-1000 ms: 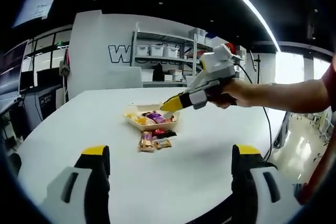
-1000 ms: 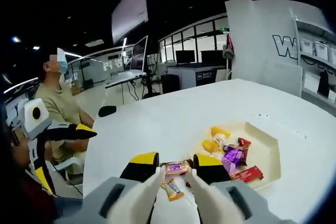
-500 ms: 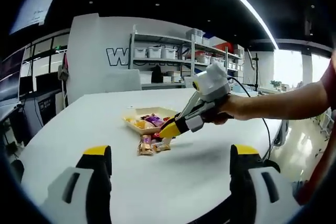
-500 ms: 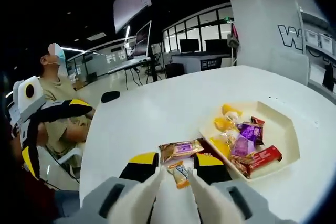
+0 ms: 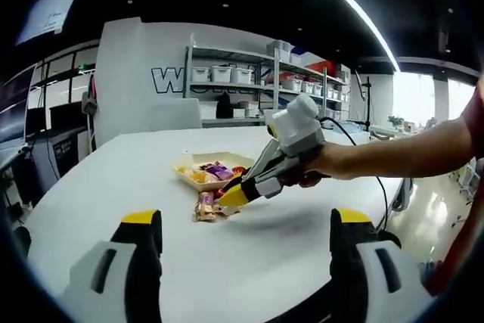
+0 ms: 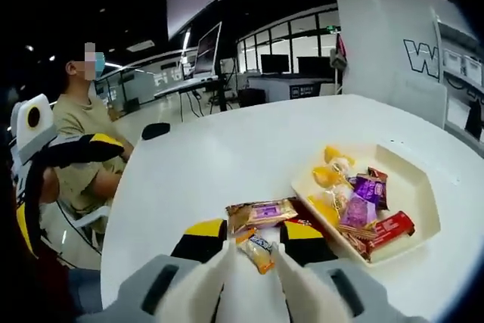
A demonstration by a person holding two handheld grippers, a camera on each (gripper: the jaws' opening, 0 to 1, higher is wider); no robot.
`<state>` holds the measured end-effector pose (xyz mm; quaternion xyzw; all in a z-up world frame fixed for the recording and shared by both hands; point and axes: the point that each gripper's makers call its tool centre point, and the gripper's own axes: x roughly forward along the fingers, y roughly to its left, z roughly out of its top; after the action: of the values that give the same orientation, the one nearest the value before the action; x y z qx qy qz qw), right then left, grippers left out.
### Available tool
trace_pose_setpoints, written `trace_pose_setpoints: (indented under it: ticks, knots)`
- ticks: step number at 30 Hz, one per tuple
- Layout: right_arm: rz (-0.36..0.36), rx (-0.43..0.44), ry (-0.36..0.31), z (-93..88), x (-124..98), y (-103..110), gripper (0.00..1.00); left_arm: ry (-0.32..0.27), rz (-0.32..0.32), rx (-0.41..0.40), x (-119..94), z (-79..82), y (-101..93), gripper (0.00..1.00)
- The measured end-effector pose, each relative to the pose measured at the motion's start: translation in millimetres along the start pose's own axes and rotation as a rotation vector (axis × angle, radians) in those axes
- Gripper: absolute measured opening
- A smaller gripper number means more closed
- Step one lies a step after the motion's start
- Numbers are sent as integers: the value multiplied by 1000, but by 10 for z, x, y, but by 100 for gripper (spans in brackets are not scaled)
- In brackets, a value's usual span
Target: Place the target food into the container with the food tongs after gripping and lifting it, then release it inside without dropping or visibly crushing the food.
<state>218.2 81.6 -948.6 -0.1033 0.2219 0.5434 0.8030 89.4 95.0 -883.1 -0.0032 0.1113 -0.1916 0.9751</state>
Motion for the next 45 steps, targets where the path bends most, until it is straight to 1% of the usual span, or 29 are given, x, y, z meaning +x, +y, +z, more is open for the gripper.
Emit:
trace_pose_setpoints:
  ticks: [2,3,4,5,6,8,9,11,12,13,15,18,21,22,25,27,28,32,34,39,42,45]
  knots:
    - [-47,-8,10,-34,3,-60,20,9,4,1,-7,-20,13,90]
    - [-60,-15,3,-34,10,-69,18,2,6,-2,-24,-14,22,89]
    - [-64,-11,9,-53,22,-64,17,-6,7,-7,-35,-5,30,89]
    - [-83,-29,5,-42,25,-71,16,-12,9,-17,-52,1,43,89]
    - [-88,-24,12,-46,26,-55,15,-12,10,-22,-59,0,49,89]
    - [-106,-75,32,-38,24,-43,14,-10,17,-24,-73,-6,67,89]
    - [-102,-96,37,-36,23,-31,14,-11,20,-23,-78,-6,75,89]
    - [-109,-81,24,5,2,-42,15,-6,22,-29,-90,-14,84,89]
    - [-98,-42,-4,66,-20,-20,15,-6,24,-29,-96,-17,89,89]
    - [-102,-33,-32,128,-43,-27,16,-8,26,-25,-99,-16,93,89]
    - [-101,-20,-48,206,-106,-46,16,-7,30,-23,-101,-22,104,90]
    - [-124,-42,-84,340,-216,-98,16,-5,27,-21,-98,-18,94,90]
    - [-143,-33,-118,476,-355,-169,17,-5,22,-13,-97,3,60,91]
    - [-146,-31,-124,496,-376,-180,17,-7,19,-12,-96,12,48,90]
    - [-165,-33,-161,625,-531,-234,17,2,2,-14,-81,15,-25,90]
    - [-175,-38,-168,672,-602,-259,18,2,-3,-7,-73,18,-52,90]
    - [-182,-41,-184,731,-666,-277,18,0,-7,-5,-69,27,-67,90]
    - [-194,-56,-200,875,-812,-304,18,-9,-11,-3,-68,63,-105,91]
    - [-203,-71,-196,930,-861,-326,18,-8,-15,-8,-64,61,-126,90]
    - [-208,-54,-210,1002,-922,-365,18,-18,-22,-10,-74,76,-177,90]
    - [-204,-58,-214,1024,-922,-325,18,-6,-22,-3,-81,53,-169,90]
    - [-161,-34,-211,994,-887,-189,19,-16,-19,-5,-110,67,-135,90]
